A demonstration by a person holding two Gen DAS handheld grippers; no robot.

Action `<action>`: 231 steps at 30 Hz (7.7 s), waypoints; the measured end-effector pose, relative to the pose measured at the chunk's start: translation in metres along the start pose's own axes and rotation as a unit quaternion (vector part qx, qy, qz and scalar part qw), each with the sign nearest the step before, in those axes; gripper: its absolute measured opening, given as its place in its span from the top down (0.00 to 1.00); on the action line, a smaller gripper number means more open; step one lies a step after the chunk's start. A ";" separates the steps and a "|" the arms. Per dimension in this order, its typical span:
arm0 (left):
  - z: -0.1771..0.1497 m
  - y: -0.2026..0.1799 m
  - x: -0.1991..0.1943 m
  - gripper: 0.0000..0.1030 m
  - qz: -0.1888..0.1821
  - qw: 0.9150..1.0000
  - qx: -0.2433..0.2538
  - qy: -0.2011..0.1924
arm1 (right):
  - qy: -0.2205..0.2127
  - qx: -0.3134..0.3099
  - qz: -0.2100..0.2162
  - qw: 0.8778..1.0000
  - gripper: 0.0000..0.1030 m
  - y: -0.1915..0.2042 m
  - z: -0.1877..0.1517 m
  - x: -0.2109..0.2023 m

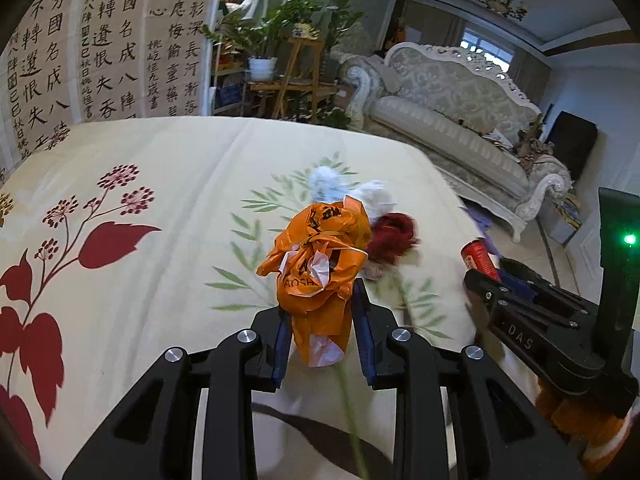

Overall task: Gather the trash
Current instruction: 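Carry the orange bag and red can over the black bin, then open both grippers over the bin to drop the bag and can, then move both grippers back to the table and reach the right gripper toward the red cloth, then close the right gripper on the red cloth and lift it, then grasp the checkered twine bundle with the left gripper while the right gripper holds the cloth, then carry the red cloth and twine bundle over the black bin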

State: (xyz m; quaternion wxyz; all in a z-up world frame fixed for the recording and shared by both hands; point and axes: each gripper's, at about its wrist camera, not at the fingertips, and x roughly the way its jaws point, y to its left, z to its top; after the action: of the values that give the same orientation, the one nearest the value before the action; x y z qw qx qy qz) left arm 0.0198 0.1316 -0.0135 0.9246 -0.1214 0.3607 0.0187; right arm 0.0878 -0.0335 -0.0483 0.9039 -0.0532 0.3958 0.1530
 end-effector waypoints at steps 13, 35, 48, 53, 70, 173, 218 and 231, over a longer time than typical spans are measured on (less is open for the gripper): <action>-0.013 -0.091 0.003 0.72 -0.081 0.995 0.065 0.001 | -0.026 0.060 -0.077 0.995 0.78 -0.091 -0.036 -0.060; -0.017 -0.209 0.064 0.62 -0.120 0.979 0.165 0.026 | -0.025 0.127 -0.108 0.986 0.76 -0.187 -0.050 -0.042; -0.023 -0.199 0.063 0.34 -0.100 0.983 0.150 0.034 | -0.025 0.167 -0.118 0.979 0.64 -0.211 -0.062 -0.042; -0.023 -0.184 0.050 0.30 -0.079 0.987 0.139 0.020 | -0.022 0.164 -0.112 0.980 0.62 -0.204 -0.062 -0.042; -0.015 -0.063 0.012 0.27 0.034 0.997 0.062 -0.005 | -0.024 0.086 -0.026 0.996 0.52 -0.089 -0.022 -0.025; 0.017 -0.018 0.055 0.27 0.065 0.997 0.025 0.025 | 0.024 0.008 0.016 1.000 0.79 -0.022 0.019 0.039; -0.004 -0.016 0.030 0.86 0.037 0.998 0.044 0.036 | 0.016 -0.008 0.008 1.000 0.80 -0.006 -0.007 0.008; -0.013 -0.054 0.008 0.86 -0.005 0.997 0.070 0.014 | -0.009 0.022 -0.018 1.000 0.80 -0.042 -0.027 -0.035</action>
State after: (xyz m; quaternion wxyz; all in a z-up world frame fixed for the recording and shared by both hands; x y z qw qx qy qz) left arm 0.0235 0.0762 -0.0166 0.9257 -0.0580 0.3734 -0.0126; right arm 0.0605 -0.0875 -0.0421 0.9112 -0.0387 0.3896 0.1281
